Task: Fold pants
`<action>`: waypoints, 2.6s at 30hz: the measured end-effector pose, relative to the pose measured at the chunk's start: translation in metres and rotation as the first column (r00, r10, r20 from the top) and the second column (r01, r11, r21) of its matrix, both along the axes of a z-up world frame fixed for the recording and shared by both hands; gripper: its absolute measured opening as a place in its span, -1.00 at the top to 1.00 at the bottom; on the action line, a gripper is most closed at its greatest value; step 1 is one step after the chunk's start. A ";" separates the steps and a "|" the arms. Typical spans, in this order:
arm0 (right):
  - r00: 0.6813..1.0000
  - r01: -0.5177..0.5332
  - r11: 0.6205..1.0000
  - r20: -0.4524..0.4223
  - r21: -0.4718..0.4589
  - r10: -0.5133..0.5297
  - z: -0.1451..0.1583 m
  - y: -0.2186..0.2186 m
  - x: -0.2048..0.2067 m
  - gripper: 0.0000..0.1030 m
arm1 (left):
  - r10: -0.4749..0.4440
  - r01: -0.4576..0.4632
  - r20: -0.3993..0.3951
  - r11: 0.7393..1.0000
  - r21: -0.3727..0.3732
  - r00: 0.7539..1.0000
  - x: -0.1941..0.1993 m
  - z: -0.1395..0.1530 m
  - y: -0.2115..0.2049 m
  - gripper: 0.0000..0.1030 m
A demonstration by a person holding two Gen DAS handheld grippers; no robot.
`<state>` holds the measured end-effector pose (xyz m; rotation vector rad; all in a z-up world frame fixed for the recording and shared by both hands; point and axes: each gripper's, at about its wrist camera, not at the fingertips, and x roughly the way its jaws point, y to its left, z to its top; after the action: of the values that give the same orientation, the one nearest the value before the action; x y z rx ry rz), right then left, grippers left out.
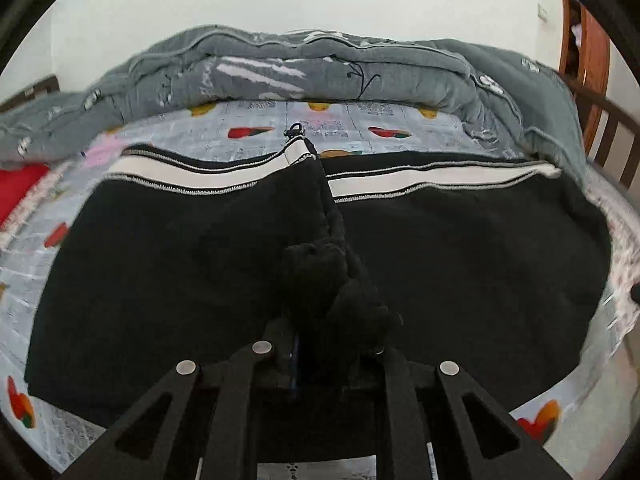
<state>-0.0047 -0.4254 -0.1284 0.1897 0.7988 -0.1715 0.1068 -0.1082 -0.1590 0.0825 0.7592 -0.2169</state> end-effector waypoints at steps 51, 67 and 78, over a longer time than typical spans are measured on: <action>0.932 -0.327 0.896 -0.052 0.300 0.358 -0.045 0.207 0.197 0.63 | 0.256 -0.256 -0.007 0.966 -0.039 0.967 -0.026 -0.019 0.202 -0.44; 0.927 -0.365 0.918 -0.025 0.156 0.373 -0.040 0.202 0.119 0.33 | 0.241 -0.232 0.069 0.965 -0.123 0.968 -0.045 0.028 0.208 -0.44; 0.976 -0.214 0.976 0.041 0.050 0.212 0.011 0.102 0.069 0.03 | 0.212 -0.224 -0.090 0.964 -0.145 0.973 -0.004 -0.012 0.183 -0.44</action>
<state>0.0647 -0.3237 -0.1174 0.1561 0.7832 0.0558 0.1030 0.0750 -0.1709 -0.1571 0.8156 -0.0683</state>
